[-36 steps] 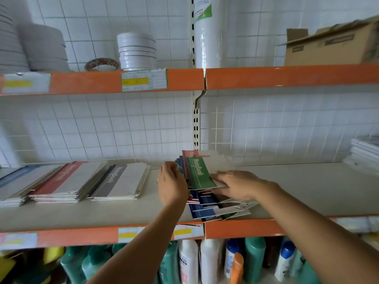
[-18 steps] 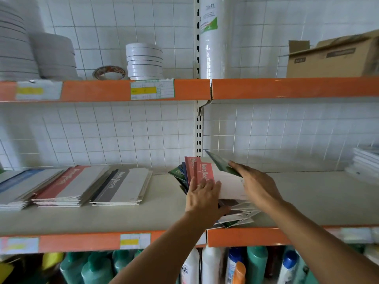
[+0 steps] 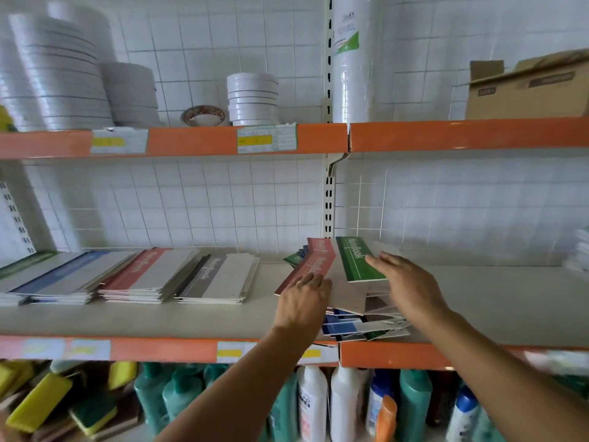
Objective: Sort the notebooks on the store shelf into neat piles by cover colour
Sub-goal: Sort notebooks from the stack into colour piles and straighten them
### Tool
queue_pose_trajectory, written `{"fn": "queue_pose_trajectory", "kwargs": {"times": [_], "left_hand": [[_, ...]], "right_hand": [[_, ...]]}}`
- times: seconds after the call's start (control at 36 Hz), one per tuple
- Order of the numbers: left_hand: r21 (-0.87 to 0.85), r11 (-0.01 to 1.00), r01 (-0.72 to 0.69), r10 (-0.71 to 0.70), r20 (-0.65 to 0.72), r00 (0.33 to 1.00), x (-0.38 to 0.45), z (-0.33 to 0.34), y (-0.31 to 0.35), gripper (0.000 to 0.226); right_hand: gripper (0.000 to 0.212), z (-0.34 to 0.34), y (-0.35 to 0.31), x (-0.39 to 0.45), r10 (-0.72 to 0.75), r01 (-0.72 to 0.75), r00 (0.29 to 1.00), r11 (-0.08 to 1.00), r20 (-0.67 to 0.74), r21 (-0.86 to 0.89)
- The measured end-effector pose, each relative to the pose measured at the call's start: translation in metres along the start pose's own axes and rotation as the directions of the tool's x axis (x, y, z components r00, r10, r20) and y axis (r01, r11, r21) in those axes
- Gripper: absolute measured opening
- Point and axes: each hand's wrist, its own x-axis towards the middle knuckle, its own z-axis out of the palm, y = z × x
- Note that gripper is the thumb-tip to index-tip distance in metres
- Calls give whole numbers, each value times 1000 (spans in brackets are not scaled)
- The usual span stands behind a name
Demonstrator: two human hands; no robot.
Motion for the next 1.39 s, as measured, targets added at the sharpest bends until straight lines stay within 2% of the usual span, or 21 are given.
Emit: {"fn": "queue_pose_trajectory", "kwargs": {"times": [0.08, 0.19, 0.28, 0.36, 0.56, 0.67, 0.75, 0.92, 1.14, 1.39], "left_hand": [[-7, 998, 56, -56, -28, 998, -14, -6, -19, 44], [-4, 999, 52, -52, -108, 993, -34, -15, -48, 30], [30, 997, 78, -75, -75, 994, -51, -23, -73, 24], [15, 992, 128, -127, -32, 991, -68, -33, -102, 46], [67, 969, 236, -232, -60, 971, -113, -42, -185, 48], [4, 949, 315, -314, -79, 946, -135, -53, -234, 47], [67, 935, 347, -350, 48, 935, -153, -56, -275, 52], [48, 920, 390, -392, 31, 920, -172, -58, -335, 51], [26, 919, 394, -395, 66, 916, -173, -46, -370, 52], [4, 919, 395, -394, 72, 916, -137, -16, -389, 49]], "right_hand": [[76, 4, -13, 0, -26, 26, 999, 1000, -25, 2], [75, 11, -39, 2, -73, 73, 997, 997, -37, 20], [78, 11, -64, 4, -106, 107, 994, 994, -33, 37], [77, 12, -94, 10, -142, 145, 989, 987, -47, 63], [76, 30, -174, 32, -220, 236, 967, 965, -131, 117], [78, 34, -226, 41, -221, 226, 974, 967, -48, 121], [76, 39, -267, 46, -215, 217, 976, 968, -29, 128], [74, 51, -327, 53, -199, 199, 980, 972, -17, 127], [75, 68, -354, 69, -167, 165, 986, 981, 10, 107], [77, 89, -349, 108, -126, 124, 992, 985, 14, 121]]}}
